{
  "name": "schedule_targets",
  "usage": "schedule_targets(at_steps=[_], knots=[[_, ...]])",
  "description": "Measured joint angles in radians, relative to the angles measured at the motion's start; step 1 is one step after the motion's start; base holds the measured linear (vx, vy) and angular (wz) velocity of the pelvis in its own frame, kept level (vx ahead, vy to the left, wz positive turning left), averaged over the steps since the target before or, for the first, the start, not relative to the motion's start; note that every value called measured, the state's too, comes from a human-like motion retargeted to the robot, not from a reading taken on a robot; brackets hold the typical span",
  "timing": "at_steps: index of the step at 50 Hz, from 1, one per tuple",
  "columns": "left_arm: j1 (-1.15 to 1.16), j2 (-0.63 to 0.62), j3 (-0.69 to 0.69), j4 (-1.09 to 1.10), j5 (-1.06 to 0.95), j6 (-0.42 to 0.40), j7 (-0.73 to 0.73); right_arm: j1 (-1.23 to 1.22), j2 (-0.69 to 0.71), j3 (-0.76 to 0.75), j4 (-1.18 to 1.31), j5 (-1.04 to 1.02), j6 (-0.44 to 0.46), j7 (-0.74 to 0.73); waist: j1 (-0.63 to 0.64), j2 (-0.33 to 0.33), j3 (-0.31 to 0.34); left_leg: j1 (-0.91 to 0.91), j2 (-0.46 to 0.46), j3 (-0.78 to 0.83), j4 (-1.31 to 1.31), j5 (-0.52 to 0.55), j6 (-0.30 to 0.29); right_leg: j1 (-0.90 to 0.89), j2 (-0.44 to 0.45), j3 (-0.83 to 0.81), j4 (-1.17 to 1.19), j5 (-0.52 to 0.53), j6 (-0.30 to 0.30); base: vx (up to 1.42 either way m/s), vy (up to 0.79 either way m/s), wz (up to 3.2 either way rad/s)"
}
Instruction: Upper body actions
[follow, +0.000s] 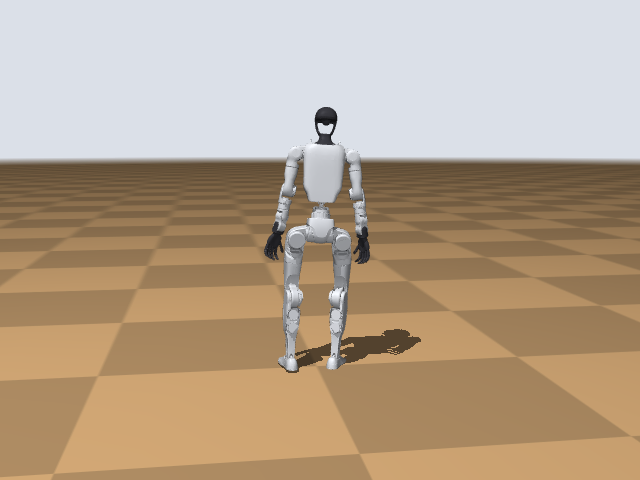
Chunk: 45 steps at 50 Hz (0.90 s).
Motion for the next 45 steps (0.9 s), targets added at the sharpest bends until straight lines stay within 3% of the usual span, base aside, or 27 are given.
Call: schedule_targets(at_steps=[18, 45], knots=[[0.041, -0.023, 0.015, 0.036, 0.009, 0.021, -0.056, 0.052, 0.033, -0.031, 0.011, 0.018, 0.013, 0.045, 0.004, 0.004, -0.087, 0.086, -0.009, 0.029, -0.142, 0.059, -0.028, 0.103, 0.07, -0.031, -0.208, 0.073, -0.019, 0.03, 0.0, 0.04], [0.043, -0.014, -0.004, 0.043, 0.007, 0.016, -0.099, 0.045, 0.039, -0.005, 0.024, -0.014, 0.037, 0.108, 0.011, -0.01, -0.065, 0.083, -0.002, 0.044, -0.142, 0.063, -0.002, 0.094, 0.065, -0.027, -0.19, 0.072, -0.023, 0.0, 0.0, 0.0]])
